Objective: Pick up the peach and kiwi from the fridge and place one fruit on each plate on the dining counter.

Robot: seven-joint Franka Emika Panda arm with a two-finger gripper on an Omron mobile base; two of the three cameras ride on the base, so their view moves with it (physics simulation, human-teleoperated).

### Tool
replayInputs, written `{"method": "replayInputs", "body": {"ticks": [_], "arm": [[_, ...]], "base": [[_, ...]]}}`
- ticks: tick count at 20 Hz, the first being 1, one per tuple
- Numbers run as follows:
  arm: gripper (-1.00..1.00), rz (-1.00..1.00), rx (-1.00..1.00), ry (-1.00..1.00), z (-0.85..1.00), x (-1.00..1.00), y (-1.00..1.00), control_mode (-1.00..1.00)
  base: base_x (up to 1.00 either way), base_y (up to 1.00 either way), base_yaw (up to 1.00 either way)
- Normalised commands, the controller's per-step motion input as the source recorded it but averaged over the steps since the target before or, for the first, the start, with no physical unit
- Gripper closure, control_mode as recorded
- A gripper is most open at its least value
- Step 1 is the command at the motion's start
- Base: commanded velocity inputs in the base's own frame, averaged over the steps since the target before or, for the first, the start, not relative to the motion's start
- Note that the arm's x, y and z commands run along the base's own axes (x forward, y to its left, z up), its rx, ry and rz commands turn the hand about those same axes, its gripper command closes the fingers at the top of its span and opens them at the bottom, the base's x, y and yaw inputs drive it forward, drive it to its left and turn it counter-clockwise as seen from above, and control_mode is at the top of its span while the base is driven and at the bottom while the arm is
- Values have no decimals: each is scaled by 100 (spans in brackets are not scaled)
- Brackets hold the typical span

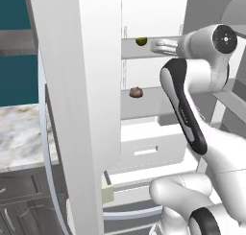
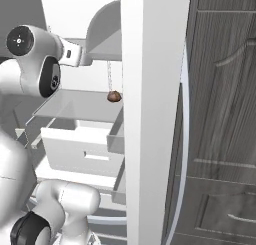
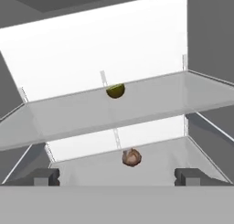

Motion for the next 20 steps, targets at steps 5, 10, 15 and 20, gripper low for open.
{"method": "replayInputs", "body": {"ticks": [5, 10, 15, 20], "arm": [[-100, 0, -1, 24, 40, 48, 0, -100], [-100, 0, 0, 18, 10, 53, 0, -100], [-100, 0, 0, 4, -39, 29, 0, -100], [-100, 0, -1, 6, -4, 23, 0, -100]], "base": [[0, 0, 0], [0, 0, 0], [0, 0, 0], [0, 0, 0]]}}
